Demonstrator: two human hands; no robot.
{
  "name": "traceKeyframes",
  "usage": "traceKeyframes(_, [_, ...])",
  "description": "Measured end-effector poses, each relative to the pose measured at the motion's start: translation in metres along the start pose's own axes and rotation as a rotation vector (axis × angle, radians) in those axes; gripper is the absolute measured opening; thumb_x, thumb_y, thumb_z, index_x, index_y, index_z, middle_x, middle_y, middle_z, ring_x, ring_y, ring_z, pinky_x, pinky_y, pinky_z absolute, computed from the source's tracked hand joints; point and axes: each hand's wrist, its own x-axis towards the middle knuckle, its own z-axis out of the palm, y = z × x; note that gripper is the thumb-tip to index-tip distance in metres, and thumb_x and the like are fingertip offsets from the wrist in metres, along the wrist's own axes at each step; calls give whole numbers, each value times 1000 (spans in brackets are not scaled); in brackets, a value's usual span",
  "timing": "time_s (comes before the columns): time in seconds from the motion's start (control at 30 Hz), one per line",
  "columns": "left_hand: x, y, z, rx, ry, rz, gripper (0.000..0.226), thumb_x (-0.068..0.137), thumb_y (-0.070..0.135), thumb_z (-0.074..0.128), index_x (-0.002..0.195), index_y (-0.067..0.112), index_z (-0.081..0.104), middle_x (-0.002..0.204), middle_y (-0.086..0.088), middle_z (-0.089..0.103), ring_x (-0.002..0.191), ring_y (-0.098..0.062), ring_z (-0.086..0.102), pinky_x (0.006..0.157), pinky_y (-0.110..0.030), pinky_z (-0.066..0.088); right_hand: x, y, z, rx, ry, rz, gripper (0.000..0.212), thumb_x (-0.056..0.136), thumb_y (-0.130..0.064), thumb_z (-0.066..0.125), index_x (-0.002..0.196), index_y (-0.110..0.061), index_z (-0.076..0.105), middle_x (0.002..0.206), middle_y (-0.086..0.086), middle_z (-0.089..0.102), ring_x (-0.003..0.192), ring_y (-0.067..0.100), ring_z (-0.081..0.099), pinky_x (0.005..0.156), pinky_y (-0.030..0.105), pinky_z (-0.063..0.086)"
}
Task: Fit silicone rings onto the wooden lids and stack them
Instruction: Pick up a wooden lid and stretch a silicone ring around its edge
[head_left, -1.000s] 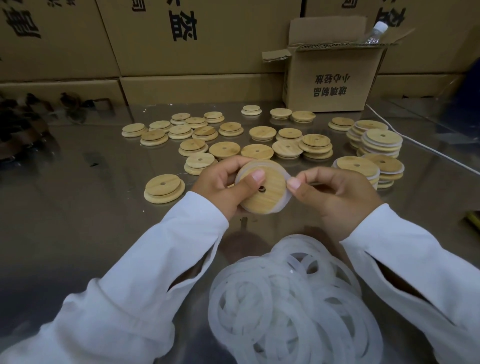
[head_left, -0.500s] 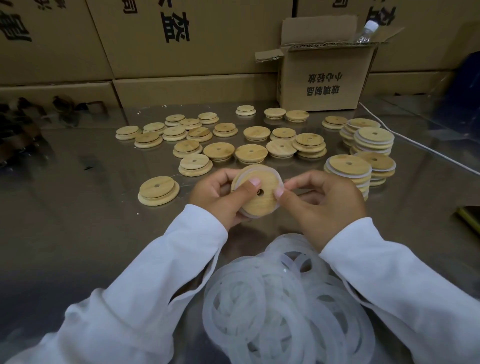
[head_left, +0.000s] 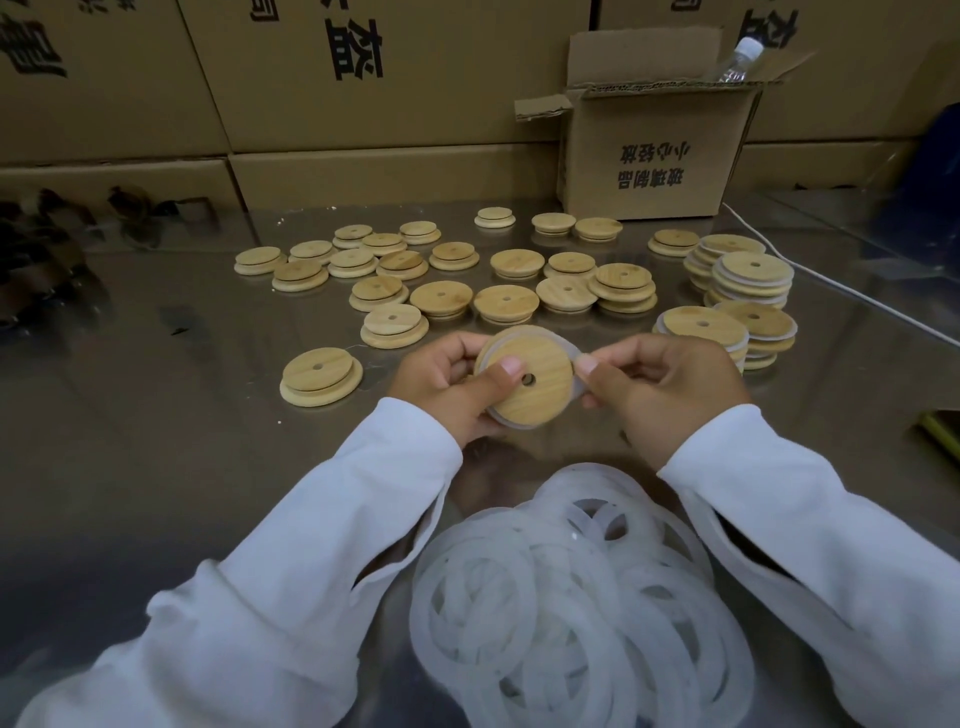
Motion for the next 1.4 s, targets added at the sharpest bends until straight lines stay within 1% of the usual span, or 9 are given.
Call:
traceKeyframes(0.17, [1, 1, -3, -25, -9, -16, 9, 84, 3, 57, 87, 11, 61, 85, -8, 67, 84, -24, 65, 71, -37, 58, 1, -2, -3, -13, -21, -12, 19, 80, -25, 67, 62, -31, 63, 65, -11, 64, 70, 3, 57, 60, 12, 36])
traceKeyframes(0.33, [-1, -1, -4, 36, -8, 31, 8, 84, 4, 58, 85, 12, 60, 86, -9, 66, 84, -25, 65, 72, -40, 58, -1, 2, -1, 55, -54, -8, 18, 80, -23, 68, 63, -29, 64, 51, -8, 64, 58, 4, 62, 58, 12, 44])
traceKeyframes(0.53, [-2, -3, -5, 52, 37, 47, 7, 84, 6, 59, 86, 12, 59, 90, -12, 65, 87, -28, 64, 75, -43, 56, -2, 3, 1, 142, -123, -35, 22, 77, -11, 69, 64, -29, 65, 62, -4, 67, 62, 8, 64, 67, 21, 51])
traceKeyframes(0.67, [-2, -4, -5, 48, 23, 51, 7, 84, 6, 59, 86, 13, 59, 86, -9, 66, 85, -26, 65, 70, -38, 58, -2, 4, 3, 118, -118, -27, 25, 79, -9, 68, 64, -29, 63, 55, -9, 65, 54, 1, 61, 62, 18, 49])
traceKeyframes(0.83, [-2, -2, -6, 21, 20, 55, 8, 84, 4, 57, 88, 11, 60, 86, -10, 66, 85, -26, 65, 67, -34, 59, -2, 1, 2, 99, -152, -27, 24, 80, -11, 67, 66, -29, 62, 51, -12, 63, 51, 0, 59, 52, 9, 47])
traceKeyframes(1.03, [-3, -1, -4, 40, 30, 78, 8, 85, 4, 57, 90, 10, 59, 90, -12, 65, 90, -31, 64, 72, -41, 58, -3, -3, 0, 122, -171, 14, 23, 80, -9, 66, 67, -27, 62, 62, -7, 64, 61, 8, 59, 67, 22, 47])
traceKeyframes(1.13, [-2, 1, -5, 59, 38, 99, 8, 84, 5, 58, 88, 12, 60, 89, -12, 65, 90, -32, 64, 74, -45, 56, -3, -4, -1, 129, -160, 3, 23, 80, -9, 67, 67, -27, 62, 62, -7, 64, 58, 5, 59, 64, 19, 47])
traceKeyframes(1.27, [0, -1, -6, 33, 12, 62, 8, 84, 5, 58, 87, 13, 60, 84, -7, 66, 83, -25, 65, 69, -39, 58, -3, -3, 0, 115, -153, 11, 22, 80, -10, 67, 68, -27, 63, 63, -6, 64, 62, 7, 60, 67, 22, 49])
traceKeyframes(1.4, [1, -4, -8, -28, -2, 35, 9, 83, 5, 58, 86, 12, 62, 78, -3, 69, 79, -22, 66, 68, -36, 59, -3, -3, -1, 97, -152, -3, 24, 80, -9, 66, 67, -29, 62, 58, -10, 62, 55, 0, 57, 61, 17, 45])
